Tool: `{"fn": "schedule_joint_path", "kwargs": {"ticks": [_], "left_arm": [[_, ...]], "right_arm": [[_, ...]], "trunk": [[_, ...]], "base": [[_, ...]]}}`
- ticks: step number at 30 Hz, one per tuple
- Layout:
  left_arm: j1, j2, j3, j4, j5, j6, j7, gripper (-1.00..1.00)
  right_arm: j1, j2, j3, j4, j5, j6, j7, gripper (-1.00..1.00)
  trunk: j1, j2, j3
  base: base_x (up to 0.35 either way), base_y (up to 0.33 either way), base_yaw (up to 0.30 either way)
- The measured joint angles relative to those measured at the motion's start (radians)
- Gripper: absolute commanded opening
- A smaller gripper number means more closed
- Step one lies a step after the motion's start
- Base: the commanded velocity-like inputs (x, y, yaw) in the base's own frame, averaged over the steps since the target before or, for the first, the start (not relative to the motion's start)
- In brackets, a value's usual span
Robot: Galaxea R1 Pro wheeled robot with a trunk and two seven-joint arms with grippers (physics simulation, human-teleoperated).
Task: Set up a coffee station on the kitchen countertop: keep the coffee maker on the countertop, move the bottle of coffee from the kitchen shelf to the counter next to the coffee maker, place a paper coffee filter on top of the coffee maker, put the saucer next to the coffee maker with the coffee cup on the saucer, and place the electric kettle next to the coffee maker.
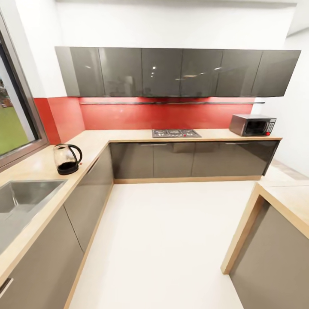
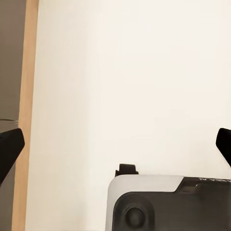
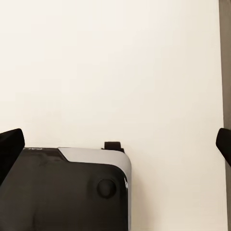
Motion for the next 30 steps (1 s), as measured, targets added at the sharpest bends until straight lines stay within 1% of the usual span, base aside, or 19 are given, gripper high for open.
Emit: {"fn": "schedule_joint_path", "kwargs": {"ticks": [12,30], "left_arm": [[0.000,0.000,0.000,0.000,0.000,0.000,0.001,1.00],[0.000,0.000,0.000,0.000,0.000,0.000,0.002,1.00]], "right_arm": [[0.000,0.000,0.000,0.000,0.000,0.000,0.000,1.00],[0.000,0.000,0.000,0.000,0.000,0.000,0.000,1.00]], "trunk": [[0.000,0.000,0.000],[0.000,0.000,0.000]], "base": [[0.333,0.005,0.000],[0.333,0.071,0.000]]}}
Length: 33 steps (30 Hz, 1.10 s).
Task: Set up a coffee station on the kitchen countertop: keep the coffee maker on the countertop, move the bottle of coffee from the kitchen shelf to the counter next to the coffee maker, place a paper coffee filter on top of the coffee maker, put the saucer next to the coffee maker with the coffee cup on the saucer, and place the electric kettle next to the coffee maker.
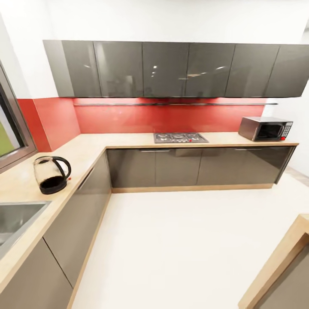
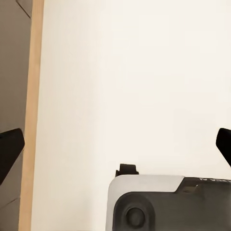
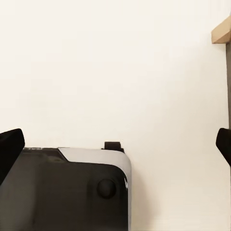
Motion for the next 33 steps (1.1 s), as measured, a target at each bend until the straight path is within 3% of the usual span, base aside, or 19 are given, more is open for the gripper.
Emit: {"fn": "schedule_joint_path", "kwargs": {"ticks": [33], "left_arm": [[0.000,0.000,0.000,0.000,-0.001,0.000,0.001,1.00]], "right_arm": [[0.000,0.000,-0.002,0.000,-0.001,0.000,0.000,1.00]], "trunk": [[0.000,0.000,0.000]], "base": [[0.333,0.063,0.000]]}}
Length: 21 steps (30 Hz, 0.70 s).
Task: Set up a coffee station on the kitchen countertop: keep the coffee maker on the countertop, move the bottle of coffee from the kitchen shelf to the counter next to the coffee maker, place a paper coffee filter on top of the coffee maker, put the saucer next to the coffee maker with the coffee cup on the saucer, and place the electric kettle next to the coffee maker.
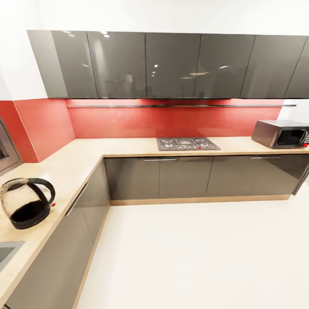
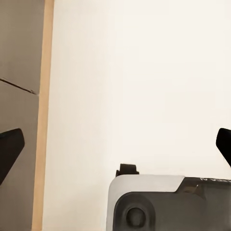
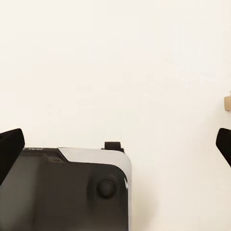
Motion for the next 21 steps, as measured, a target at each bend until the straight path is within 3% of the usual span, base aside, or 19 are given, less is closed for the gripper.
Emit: {"fn": "schedule_joint_path", "kwargs": {"ticks": [14,21], "left_arm": [[0.000,0.000,0.000,0.001,-0.001,0.000,0.000,1.00],[0.000,0.000,0.000,0.000,-0.001,0.000,0.000,1.00]], "right_arm": [[-0.001,0.000,-0.001,0.000,0.000,0.000,0.000,1.00],[-0.001,0.000,-0.001,0.000,-0.002,0.000,0.000,1.00]], "trunk": [[0.000,0.000,0.000],[0.000,0.000,0.000]], "base": [[0.321,-0.076,0.004],[0.291,-0.148,0.183]]}}
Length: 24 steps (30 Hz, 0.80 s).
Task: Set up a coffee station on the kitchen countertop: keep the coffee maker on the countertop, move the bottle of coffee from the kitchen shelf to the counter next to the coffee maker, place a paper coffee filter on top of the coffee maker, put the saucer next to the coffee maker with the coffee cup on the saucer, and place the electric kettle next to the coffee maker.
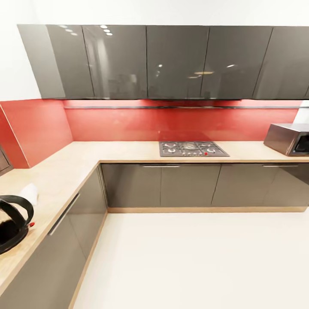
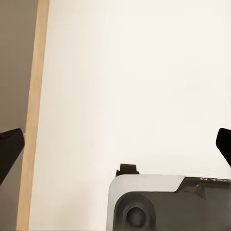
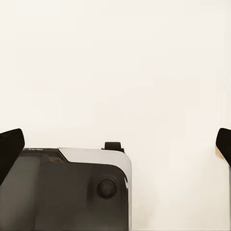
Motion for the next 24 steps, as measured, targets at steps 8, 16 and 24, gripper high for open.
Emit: {"fn": "schedule_joint_path", "kwargs": {"ticks": [8,16,24], "left_arm": [[0.000,0.000,0.000,0.000,0.001,0.000,0.000,1.00],[0.000,0.001,0.000,0.000,0.001,0.000,0.000,1.00],[0.000,0.000,0.000,0.000,0.001,0.000,0.000,1.00]], "right_arm": [[0.001,0.000,-0.001,-0.002,0.000,0.000,0.000,1.00],[0.000,-0.003,0.000,-0.002,0.001,-0.002,0.000,1.00],[0.001,-0.005,-0.001,-0.002,0.000,0.000,0.000,1.00]], "trunk": [[0.000,0.000,0.000],[0.000,0.000,0.000],[0.000,0.000,0.000]], "base": [[0.293,-0.141,0.067],[0.326,-0.017,0.001],[0.330,-0.018,0.015]]}}
